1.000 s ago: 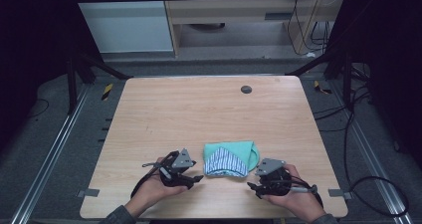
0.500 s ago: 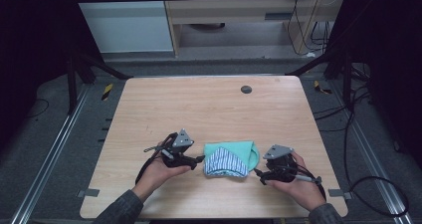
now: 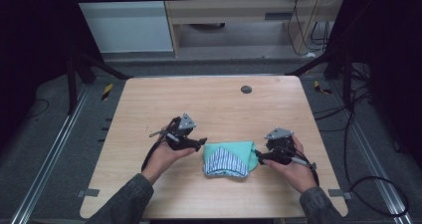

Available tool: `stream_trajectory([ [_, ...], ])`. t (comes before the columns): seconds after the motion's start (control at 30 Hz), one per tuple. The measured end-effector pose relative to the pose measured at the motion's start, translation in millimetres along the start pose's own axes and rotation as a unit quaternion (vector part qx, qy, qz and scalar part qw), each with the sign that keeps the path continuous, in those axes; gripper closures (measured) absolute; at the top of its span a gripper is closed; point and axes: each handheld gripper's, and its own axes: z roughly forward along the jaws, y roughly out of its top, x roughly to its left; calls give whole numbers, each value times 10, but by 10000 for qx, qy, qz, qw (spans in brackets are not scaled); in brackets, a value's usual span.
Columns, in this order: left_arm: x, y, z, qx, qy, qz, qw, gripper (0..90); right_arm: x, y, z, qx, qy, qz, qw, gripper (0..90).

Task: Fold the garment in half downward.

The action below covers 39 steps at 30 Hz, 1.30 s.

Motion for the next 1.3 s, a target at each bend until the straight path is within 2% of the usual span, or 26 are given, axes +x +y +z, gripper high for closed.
stream_trajectory([
  [0.13, 166, -49, 55, 48, 169, -216, 9996, 199, -147, 53, 122, -104, -162, 461, 9988, 109],
  [0.2, 258, -104, 90, 139, 208, -395, 9989, 162, -230, 71, 185, -135, -298, 617, 9976, 104],
  [0.3, 391, -208, 146, 339, 295, -548, 9975, 126, -327, 82, 272, -172, -403, 881, 9951, 95],
  [0.4, 514, -323, 181, 418, 380, -787, 9953, 103, -396, 80, 351, -113, -512, 986, 9937, 95],
  [0.67, 688, -517, 223, 467, 529, -1095, 9915, 90, -503, 35, 492, -83, -731, 1286, 9890, 98],
  [0.83, 721, -566, 254, 474, 554, -1140, 9908, 88, -511, 20, 544, -6, -791, 1371, 9874, 93],
  [0.87, 728, -592, 275, 464, 531, -1217, 9901, 87, -510, 4, 582, 77, -870, 1376, 9866, 92],
  [0.9, 730, -606, 281, 463, 524, -1192, 9904, 86, -511, -3, 596, 111, -887, 1401, 9861, 80],
  [1.03, 703, -640, 297, 349, 580, -1051, 9922, 60, -545, -49, 638, 25, -744, 1763, 9815, 21],
  [1.13, 696, -645, 294, 377, 563, -1040, 9923, 40, -540, -62, 638, 8, -792, 1780, 9808, 20],
  [1.23, 695, -650, 291, 408, 594, -1059, 9918, 24, -512, -64, 628, 12, -867, 1918, 9776, 15],
  [1.3, 695, -650, 291, 420, 597, -1072, 9916, 11, -508, -68, 623, 24, -888, 1939, 9770, 13],
])
